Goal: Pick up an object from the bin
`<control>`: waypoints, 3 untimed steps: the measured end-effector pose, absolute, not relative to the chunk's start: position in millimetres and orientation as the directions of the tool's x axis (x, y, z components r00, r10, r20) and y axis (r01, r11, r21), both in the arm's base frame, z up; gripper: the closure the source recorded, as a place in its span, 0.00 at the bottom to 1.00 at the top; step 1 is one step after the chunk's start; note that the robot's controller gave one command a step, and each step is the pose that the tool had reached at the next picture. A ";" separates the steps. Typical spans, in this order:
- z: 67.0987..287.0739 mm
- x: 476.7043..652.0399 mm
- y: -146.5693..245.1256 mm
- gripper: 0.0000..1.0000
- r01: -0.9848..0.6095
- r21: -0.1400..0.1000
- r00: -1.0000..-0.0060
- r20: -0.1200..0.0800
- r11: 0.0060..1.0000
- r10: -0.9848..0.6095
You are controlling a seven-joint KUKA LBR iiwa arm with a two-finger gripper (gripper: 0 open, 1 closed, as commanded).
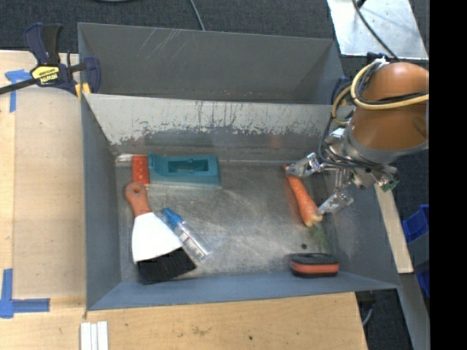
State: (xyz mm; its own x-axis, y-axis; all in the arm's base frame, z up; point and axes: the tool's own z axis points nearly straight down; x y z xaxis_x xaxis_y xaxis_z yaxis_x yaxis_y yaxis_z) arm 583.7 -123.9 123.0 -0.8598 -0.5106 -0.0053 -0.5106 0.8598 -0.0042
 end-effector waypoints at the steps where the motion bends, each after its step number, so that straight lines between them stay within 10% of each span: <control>1: 77.7 552.5 -147.8 1.00 -0.439 -0.005 -0.898 0.008 0.898 -0.439; 3: 82.4 542.9 -139.8 1.00 -0.492 -0.008 -0.870 -0.003 0.870 -0.493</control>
Offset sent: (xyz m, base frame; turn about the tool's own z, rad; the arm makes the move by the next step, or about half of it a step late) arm 0.0000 0.0000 0.0000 0.0000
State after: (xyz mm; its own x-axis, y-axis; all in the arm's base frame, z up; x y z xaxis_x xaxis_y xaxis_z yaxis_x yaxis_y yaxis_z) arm 542.9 -139.8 82.4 -0.8703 -0.4925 -0.0029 -0.4925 0.8703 -0.0078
